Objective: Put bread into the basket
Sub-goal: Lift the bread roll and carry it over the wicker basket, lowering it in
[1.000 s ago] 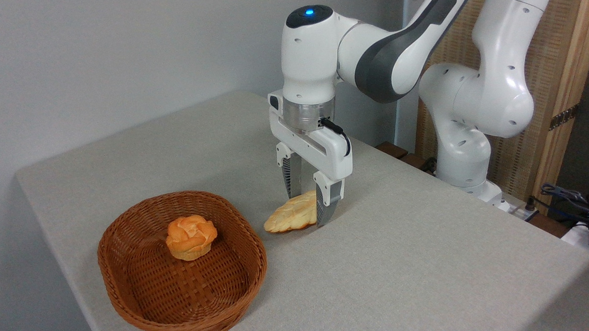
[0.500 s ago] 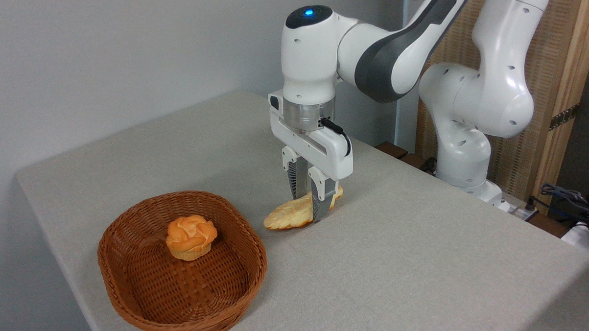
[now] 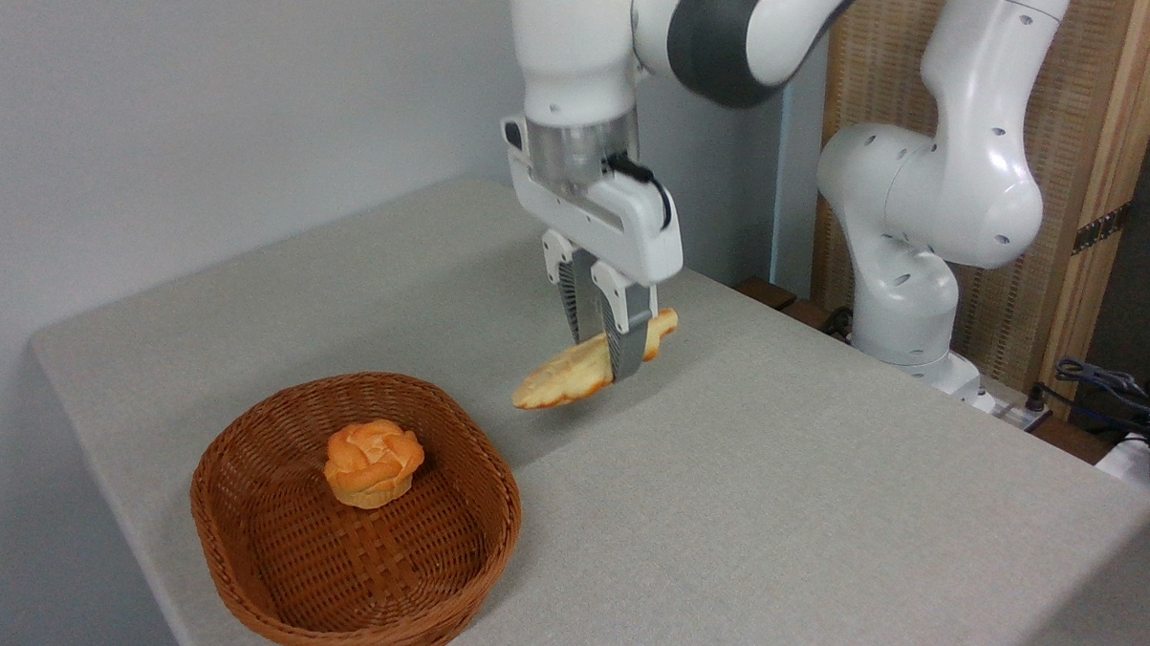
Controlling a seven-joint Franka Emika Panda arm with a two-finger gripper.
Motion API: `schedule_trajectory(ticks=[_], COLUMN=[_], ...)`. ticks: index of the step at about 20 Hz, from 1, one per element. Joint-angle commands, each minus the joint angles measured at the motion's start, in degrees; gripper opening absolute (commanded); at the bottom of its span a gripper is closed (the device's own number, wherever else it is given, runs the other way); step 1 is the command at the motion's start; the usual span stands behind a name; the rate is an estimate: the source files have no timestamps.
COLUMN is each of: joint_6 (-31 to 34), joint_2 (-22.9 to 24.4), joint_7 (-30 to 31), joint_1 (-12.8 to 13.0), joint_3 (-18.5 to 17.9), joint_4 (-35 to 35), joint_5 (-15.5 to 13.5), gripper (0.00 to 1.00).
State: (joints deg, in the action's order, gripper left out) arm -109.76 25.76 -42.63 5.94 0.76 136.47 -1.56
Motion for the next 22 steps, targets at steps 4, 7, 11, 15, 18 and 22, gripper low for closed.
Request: schedule_trajectory(ticks=[4, 7, 11, 15, 18, 22], joint_6=[3.5, 3.5, 3.32, 3.14, 3.32, 3.32], joint_2=[-11.5, -17.39, -23.2, -27.42, -30.24, -31.03], joint_7=[0.88, 3.08, 3.43, 3.35, 3.43, 4.31], joint_1=[0.21, 0.21, 0.21, 0.21, 0.12, 0.21], joint_3=[-3.58, -3.49, -3.49, -3.49, -3.49, -3.4], joint_4=[-20.25, -27.99, -34.06, -38.1, -41.53, -42.6], joint_5=[0.77, 0.76, 0.76, 1.03, 0.85, 0.15], gripper=[0.54, 0.56, 0.64, 0.98, 1.0, 1.0])
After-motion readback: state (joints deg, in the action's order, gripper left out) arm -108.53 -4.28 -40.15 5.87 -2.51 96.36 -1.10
